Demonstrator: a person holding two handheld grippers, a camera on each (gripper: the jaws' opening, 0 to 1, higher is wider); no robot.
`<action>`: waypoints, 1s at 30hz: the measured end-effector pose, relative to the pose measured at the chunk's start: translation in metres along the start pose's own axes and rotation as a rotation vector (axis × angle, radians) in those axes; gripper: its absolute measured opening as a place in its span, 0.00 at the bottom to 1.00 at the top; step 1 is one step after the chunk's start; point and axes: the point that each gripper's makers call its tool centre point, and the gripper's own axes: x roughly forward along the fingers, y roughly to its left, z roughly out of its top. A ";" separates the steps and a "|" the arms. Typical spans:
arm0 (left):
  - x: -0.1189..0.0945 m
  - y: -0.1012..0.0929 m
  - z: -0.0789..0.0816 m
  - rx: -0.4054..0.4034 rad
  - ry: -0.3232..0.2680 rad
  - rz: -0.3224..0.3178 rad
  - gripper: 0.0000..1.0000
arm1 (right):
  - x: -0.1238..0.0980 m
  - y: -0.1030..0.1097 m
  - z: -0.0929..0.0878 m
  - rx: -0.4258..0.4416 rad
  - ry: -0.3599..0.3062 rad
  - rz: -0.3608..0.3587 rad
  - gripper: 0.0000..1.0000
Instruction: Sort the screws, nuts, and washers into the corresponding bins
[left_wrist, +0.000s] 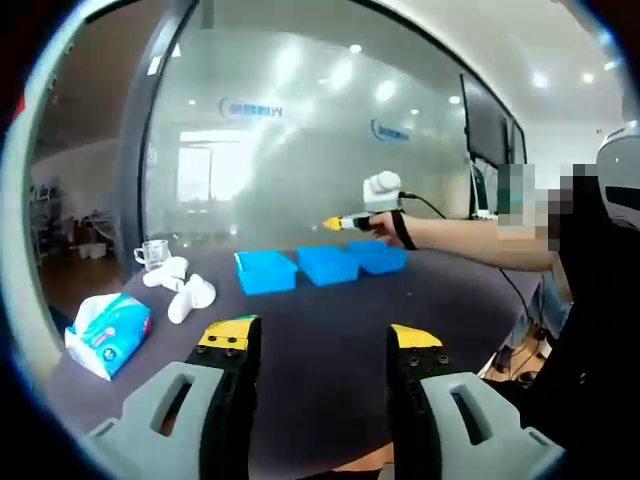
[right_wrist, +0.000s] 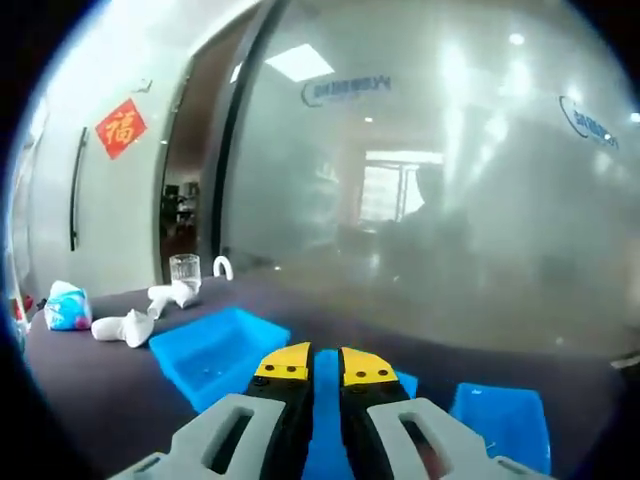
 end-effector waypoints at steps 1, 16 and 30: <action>0.000 0.000 0.000 -0.001 -0.001 -0.001 0.49 | -0.001 0.000 0.001 0.006 -0.006 -0.001 0.15; -0.002 -0.001 0.004 -0.009 -0.013 -0.015 0.49 | -0.028 0.006 -0.004 0.009 -0.011 0.073 0.31; 0.007 -0.005 0.007 -0.011 -0.024 -0.085 0.49 | -0.121 0.020 -0.018 0.055 -0.025 0.249 0.31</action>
